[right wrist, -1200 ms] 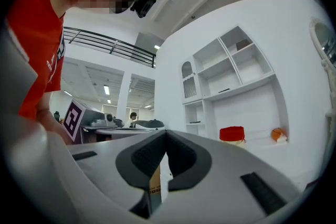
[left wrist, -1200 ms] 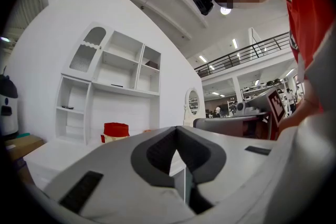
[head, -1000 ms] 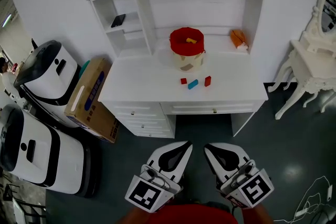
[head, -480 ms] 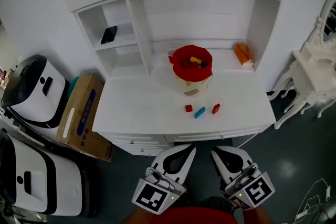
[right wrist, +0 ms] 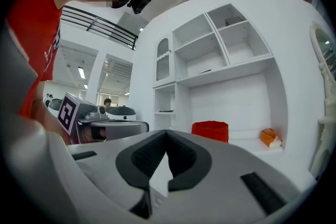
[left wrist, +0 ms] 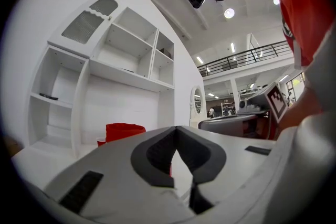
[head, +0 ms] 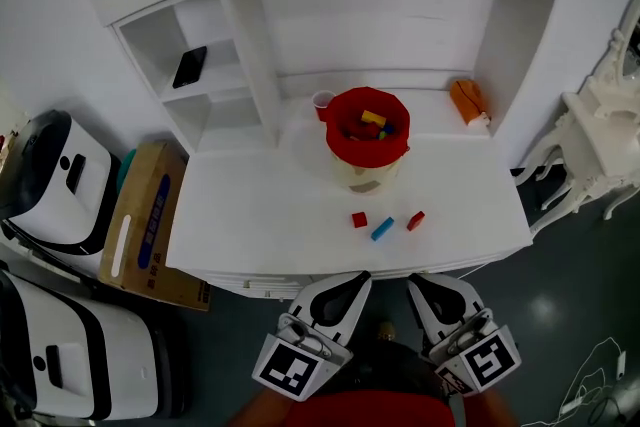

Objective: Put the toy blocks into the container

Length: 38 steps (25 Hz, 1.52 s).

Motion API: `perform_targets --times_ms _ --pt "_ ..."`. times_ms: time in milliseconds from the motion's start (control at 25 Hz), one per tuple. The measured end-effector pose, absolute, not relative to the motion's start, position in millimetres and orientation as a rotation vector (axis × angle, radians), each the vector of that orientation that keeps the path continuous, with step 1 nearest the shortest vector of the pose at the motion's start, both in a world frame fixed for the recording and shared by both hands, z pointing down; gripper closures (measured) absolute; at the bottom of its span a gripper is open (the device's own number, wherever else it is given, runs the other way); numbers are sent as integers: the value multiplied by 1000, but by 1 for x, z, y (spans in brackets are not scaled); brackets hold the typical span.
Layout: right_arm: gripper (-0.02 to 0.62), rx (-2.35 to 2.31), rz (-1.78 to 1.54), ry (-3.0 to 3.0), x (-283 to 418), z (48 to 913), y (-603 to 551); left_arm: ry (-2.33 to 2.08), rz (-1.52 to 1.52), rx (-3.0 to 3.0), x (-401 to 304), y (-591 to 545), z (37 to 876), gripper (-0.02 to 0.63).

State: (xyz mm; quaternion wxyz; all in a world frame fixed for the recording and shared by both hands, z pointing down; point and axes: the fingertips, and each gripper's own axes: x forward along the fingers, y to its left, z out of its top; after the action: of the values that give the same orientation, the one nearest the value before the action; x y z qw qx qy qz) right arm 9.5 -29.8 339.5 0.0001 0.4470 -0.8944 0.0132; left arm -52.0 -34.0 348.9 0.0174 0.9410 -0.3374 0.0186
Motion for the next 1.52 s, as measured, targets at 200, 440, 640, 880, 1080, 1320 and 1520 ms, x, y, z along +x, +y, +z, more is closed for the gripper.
perform_targets --times_ms 200,440,640,880,1080,1320,1520 --pt "584 1383 39 -2781 26 354 -60 -1093 76 2911 -39 -64 356 592" --pt "584 1294 16 -2753 39 379 -94 -1157 117 2898 -19 -95 370 592" --pt "583 1262 63 -2685 50 397 -116 -1202 155 2864 -7 -111 380 592" --pt "557 1300 106 -2612 61 419 -140 -1200 185 2844 -5 -125 386 592" --pt "412 1335 215 -2558 68 458 -162 -1178 207 2839 -11 -134 390 592" --pt "356 1361 312 -2376 79 498 -185 -1154 223 2838 -16 -142 397 592" --pt "322 1333 393 -2282 79 531 -191 -1153 225 2820 -23 -147 401 592"
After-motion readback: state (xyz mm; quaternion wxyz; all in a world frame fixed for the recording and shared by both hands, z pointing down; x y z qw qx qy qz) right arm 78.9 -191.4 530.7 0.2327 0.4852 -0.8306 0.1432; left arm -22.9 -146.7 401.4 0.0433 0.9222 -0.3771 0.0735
